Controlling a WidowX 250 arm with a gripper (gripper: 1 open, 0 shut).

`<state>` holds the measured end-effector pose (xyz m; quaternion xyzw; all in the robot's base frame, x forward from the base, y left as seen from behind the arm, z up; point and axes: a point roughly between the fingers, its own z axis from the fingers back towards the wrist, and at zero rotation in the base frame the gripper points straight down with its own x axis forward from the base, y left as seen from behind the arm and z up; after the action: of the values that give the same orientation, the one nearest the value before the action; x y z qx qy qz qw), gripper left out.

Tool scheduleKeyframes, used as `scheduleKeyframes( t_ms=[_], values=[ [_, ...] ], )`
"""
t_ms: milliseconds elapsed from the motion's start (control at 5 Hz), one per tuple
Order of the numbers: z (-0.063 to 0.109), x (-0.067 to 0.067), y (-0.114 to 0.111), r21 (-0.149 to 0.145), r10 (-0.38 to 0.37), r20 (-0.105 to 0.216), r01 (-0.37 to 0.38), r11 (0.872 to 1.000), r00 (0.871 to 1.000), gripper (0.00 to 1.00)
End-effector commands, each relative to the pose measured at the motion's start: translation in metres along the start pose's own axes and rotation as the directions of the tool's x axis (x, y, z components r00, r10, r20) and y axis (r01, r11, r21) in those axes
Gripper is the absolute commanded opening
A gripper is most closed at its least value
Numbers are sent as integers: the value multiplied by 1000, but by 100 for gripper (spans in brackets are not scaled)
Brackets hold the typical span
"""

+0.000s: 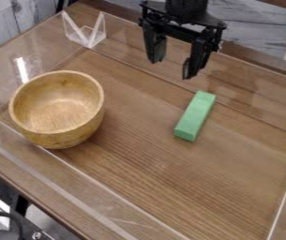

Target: Put the green block in the brown bowl

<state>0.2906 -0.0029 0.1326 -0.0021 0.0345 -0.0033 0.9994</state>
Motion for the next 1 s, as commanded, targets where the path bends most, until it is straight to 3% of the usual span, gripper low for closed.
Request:
scheduleKeyframes(
  t_ms=[0, 200, 600, 800],
  values=[
    [-12, 5, -6, -6, -12, 6, 12, 1000, 1000, 100],
    [-44, 5, -24, -9, -59, -8, 58, 998, 998, 100],
    [-85, -2, -68, -3, -137, 71, 138, 990, 988, 100],
    [-93, 3, -66, -9, -134, 89, 135, 991, 987, 100]
  ],
)
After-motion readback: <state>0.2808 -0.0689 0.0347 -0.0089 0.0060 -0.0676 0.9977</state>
